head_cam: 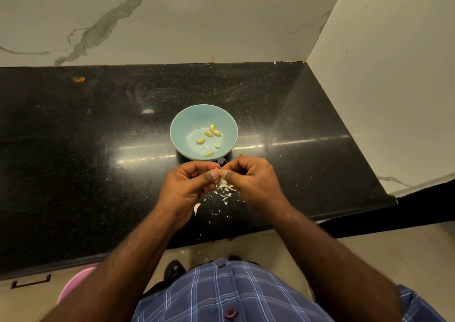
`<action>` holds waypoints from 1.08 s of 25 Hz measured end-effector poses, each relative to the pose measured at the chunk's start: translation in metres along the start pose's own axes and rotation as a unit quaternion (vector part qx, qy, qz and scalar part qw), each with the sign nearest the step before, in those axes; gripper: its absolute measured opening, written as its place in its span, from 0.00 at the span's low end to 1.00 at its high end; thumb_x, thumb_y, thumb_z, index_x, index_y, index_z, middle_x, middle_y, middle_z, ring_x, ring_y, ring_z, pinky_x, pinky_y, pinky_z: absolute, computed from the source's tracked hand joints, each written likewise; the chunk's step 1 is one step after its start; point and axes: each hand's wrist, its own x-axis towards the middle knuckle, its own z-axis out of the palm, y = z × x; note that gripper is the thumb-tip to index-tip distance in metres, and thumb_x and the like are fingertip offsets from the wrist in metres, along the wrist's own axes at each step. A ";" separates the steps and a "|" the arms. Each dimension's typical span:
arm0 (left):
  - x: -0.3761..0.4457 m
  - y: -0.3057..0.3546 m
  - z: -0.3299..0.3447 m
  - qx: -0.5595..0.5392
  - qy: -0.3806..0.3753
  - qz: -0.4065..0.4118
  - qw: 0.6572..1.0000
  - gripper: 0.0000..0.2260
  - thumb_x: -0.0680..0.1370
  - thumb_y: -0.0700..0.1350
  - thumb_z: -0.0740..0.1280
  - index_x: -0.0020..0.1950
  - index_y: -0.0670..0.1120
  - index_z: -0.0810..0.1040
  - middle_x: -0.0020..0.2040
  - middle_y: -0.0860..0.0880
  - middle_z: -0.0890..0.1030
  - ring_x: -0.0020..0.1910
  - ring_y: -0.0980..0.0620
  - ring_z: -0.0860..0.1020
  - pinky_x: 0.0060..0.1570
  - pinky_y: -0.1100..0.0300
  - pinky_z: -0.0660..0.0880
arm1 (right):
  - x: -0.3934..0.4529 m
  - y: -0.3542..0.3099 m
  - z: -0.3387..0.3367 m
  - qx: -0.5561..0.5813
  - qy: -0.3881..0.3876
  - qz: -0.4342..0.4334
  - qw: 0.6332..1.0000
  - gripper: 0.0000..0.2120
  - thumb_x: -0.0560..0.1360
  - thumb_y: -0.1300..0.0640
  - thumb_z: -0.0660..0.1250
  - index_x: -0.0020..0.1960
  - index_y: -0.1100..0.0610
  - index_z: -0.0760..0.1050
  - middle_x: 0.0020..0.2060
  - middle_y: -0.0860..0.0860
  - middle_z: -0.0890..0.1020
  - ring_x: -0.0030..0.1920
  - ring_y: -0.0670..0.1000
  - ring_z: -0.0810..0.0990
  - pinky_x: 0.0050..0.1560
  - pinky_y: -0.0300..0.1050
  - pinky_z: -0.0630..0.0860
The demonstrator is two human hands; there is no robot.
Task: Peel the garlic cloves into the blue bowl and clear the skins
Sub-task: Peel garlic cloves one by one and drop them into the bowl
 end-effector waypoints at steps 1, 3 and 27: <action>0.000 -0.001 -0.001 0.002 0.000 0.002 1.000 0.09 0.68 0.39 0.75 0.47 0.42 0.87 0.41 0.40 0.85 0.38 0.49 0.82 0.38 0.64 0.80 | 0.001 -0.001 0.000 0.023 -0.003 0.019 1.000 0.06 0.74 0.61 0.74 0.40 0.52 0.83 0.30 0.44 0.82 0.33 0.41 0.79 0.39 0.40 0.76; -0.001 -0.002 -0.002 0.012 -0.002 0.012 1.000 0.08 0.68 0.40 0.75 0.47 0.44 0.88 0.42 0.39 0.85 0.40 0.47 0.82 0.39 0.63 0.80 | 0.002 -0.003 0.000 0.074 -0.009 0.061 0.995 0.07 0.74 0.63 0.74 0.39 0.54 0.83 0.29 0.47 0.82 0.33 0.44 0.78 0.38 0.42 0.76; -0.002 -0.007 0.007 0.046 0.018 0.054 0.997 0.08 0.71 0.42 0.74 0.49 0.44 0.85 0.43 0.43 0.86 0.43 0.49 0.84 0.45 0.60 0.80 | -0.004 0.004 0.010 0.093 0.043 0.062 0.993 0.04 0.76 0.62 0.73 0.42 0.58 0.82 0.30 0.47 0.82 0.34 0.44 0.79 0.38 0.41 0.77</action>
